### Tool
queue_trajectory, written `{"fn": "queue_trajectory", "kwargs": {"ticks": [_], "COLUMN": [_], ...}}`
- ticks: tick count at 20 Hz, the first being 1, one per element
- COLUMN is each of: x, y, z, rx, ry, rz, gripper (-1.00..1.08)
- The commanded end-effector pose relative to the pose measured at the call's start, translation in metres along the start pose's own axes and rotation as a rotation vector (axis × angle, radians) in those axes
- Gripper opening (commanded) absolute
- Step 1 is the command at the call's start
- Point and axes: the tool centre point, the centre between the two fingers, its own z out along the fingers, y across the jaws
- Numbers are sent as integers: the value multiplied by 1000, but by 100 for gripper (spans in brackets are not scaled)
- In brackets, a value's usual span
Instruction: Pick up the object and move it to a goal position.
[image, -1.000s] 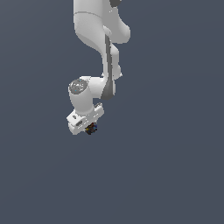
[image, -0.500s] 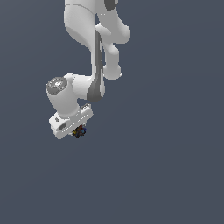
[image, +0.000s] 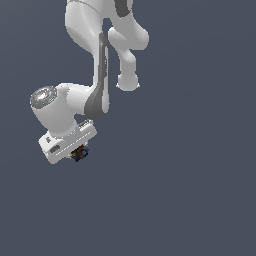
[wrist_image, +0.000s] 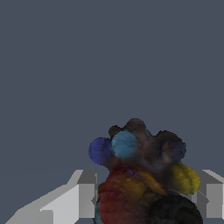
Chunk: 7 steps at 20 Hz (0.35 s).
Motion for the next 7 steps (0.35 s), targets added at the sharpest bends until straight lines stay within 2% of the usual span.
{"fn": "queue_trajectory", "kwargs": {"ticks": [1,7], "x": [0,0], "y": [6,11], "z": [-4,-7], "rx": [-1,-1], "ry": [0,0], "rz": [-1,-1], "gripper": [-100,-100]}}
